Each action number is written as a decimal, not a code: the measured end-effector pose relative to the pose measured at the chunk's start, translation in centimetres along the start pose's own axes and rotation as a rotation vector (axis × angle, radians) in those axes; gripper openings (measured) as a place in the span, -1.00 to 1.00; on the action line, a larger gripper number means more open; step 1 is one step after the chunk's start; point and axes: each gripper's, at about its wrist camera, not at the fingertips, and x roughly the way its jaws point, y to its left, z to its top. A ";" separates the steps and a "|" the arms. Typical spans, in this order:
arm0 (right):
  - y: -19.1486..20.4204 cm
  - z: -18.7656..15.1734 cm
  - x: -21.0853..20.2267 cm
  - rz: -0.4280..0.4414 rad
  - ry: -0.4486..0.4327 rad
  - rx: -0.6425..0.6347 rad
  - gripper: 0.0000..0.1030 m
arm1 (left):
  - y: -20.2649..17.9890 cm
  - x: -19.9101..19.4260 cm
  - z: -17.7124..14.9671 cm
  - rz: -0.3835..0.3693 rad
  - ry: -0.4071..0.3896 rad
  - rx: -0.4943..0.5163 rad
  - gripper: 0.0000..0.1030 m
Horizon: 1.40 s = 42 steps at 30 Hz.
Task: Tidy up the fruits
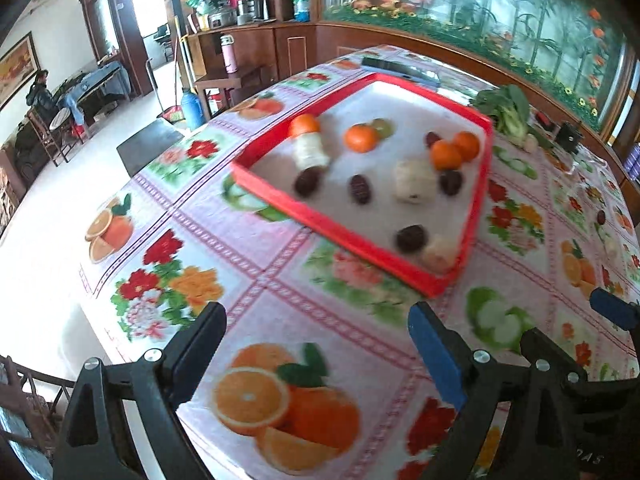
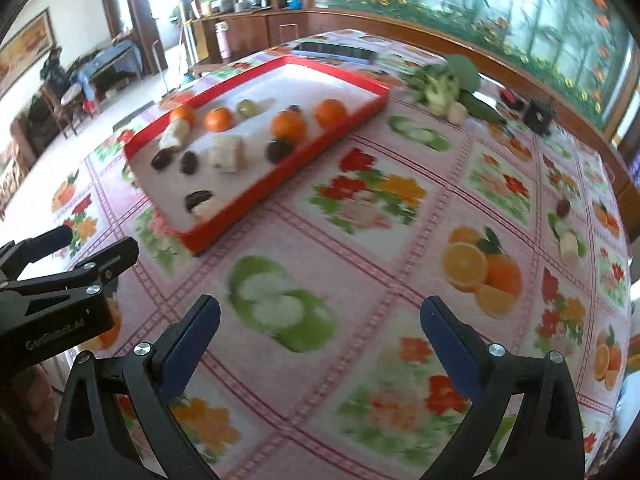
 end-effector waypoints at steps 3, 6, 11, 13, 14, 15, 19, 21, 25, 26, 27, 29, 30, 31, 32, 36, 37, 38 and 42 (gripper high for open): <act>1.3 0.2 0.2 0.001 0.003 -0.010 0.96 | 1.0 0.5 -0.1 0.013 0.005 0.017 0.97; 2.1 0.6 0.6 -0.003 0.013 -0.005 0.96 | 1.6 0.4 0.0 -0.012 -0.004 0.028 0.97; 2.9 1.2 0.6 -0.015 0.006 0.001 0.96 | 2.3 0.1 0.3 -0.010 -0.041 0.053 0.97; 3.2 1.4 0.6 -0.027 0.002 -0.004 0.96 | 2.6 0.1 0.5 -0.013 -0.044 0.047 0.98; 3.3 1.5 0.5 -0.034 -0.002 -0.007 0.96 | 2.8 0.1 0.6 -0.016 -0.042 0.039 0.99; 3.4 1.5 0.5 -0.039 -0.003 -0.009 0.96 | 3.0 0.2 0.7 -0.018 -0.043 0.033 0.99; 3.7 1.8 0.7 -0.055 -0.002 -0.018 0.96 | 3.4 0.4 0.8 -0.031 -0.041 0.010 0.99; 3.7 1.9 0.8 -0.058 0.001 -0.017 0.96 | 3.7 0.5 0.8 -0.041 -0.043 -0.009 0.99; 3.8 2.0 0.9 -0.067 0.006 -0.022 0.96 | 3.7 0.2 0.9 -0.026 -0.056 -0.019 0.99; 3.8 2.0 1.0 -0.067 0.007 -0.024 0.96 | 3.7 0.1 0.9 -0.011 -0.067 -0.020 0.99; 3.8 2.0 1.0 -0.067 0.008 -0.025 0.96 | 3.6 0.0 0.9 0.009 -0.078 -0.021 0.99; 3.9 2.0 1.0 -0.067 0.008 -0.029 0.96 | 3.5 -0.3 0.7 0.038 -0.097 -0.017 0.99; 3.9 2.0 0.9 -0.068 0.007 -0.030 0.96 | 3.5 -0.4 0.6 0.048 -0.099 -0.015 0.99; 3.9 2.0 0.9 -0.067 0.005 -0.031 0.96 | 3.4 -0.4 0.6 0.054 -0.099 -0.011 0.99; 3.9 2.0 0.9 -0.067 0.005 -0.032 0.96 | 3.4 -0.4 0.5 0.050 -0.095 -0.012 0.99; 4.0 2.0 0.9 -0.066 0.006 -0.035 0.96 | 3.5 -0.3 0.5 0.054 -0.082 -0.021 0.99; 4.0 2.0 0.9 -0.065 0.006 -0.036 0.96 | 3.5 -0.3 0.4 0.057 -0.084 -0.022 0.99; 4.0 2.0 0.9 -0.065 0.006 -0.037 0.96 | 3.6 -0.4 0.4 0.060 -0.086 -0.025 0.99; 4.1 1.9 1.0 -0.064 0.011 -0.039 0.96 | 3.8 -0.6 0.4 0.065 -0.089 -0.031 0.99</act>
